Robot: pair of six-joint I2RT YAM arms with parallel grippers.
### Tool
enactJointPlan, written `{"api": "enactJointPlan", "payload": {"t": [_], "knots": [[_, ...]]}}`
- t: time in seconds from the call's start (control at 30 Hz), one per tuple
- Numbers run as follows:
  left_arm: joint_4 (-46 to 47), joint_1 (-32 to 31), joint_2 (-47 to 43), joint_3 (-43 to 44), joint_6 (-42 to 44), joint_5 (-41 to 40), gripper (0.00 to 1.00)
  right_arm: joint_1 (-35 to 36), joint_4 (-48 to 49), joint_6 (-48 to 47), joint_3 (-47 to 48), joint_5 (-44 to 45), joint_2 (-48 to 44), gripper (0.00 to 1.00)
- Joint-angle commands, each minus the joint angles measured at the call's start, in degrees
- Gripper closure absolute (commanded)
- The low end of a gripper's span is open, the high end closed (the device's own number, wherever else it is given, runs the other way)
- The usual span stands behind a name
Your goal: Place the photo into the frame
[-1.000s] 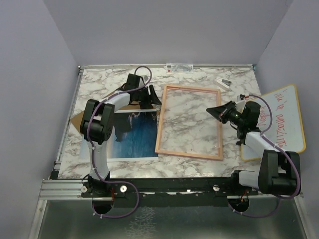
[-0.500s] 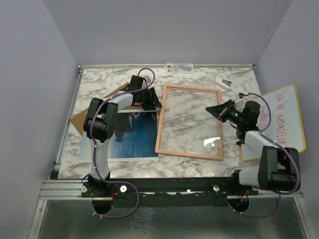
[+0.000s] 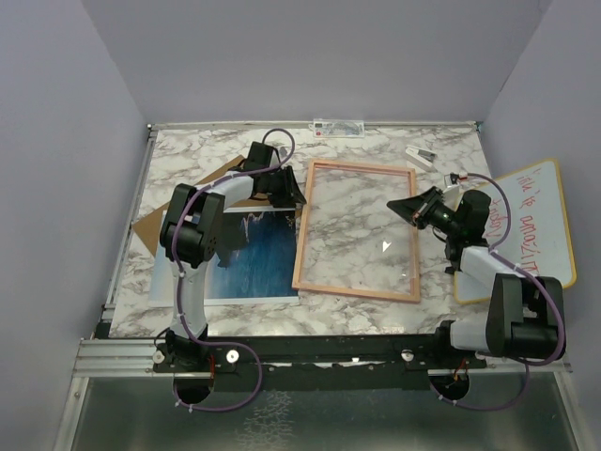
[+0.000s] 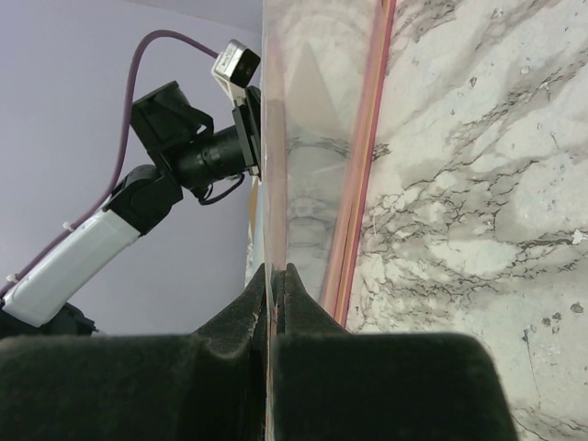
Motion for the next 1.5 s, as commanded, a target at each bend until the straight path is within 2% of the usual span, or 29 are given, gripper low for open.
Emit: {"api": "enactJointPlan", "payload": {"t": [0.0,0.43,0.83,1.17,1.47], "knots": [[-1.21,-0.55,1.98,1.22,1.40,-2.21,0.57,-0.24,4.07,-0.99,1.41,-2.38,1.32,0.99],[-2.27,-0.81,3.49,1.85,1.84,-2.49,0.62,-0.17,6.16,-1.83,2.94,-2.74,5.77,0.99],[-2.76,-0.89,3.98,2.04,1.86,-2.53,0.67,-0.23,3.88,-7.16,4.35,-1.44,8.73,0.99],[-2.89,-0.99,4.28,2.06,1.69,-2.58,0.68,-0.19,8.83,-6.05,2.86,-0.93,13.22,0.99],[-2.97,-0.99,4.22,2.03,1.62,-2.67,0.68,-0.16,6.28,-7.44,2.76,-1.18,15.66,0.97]]}}
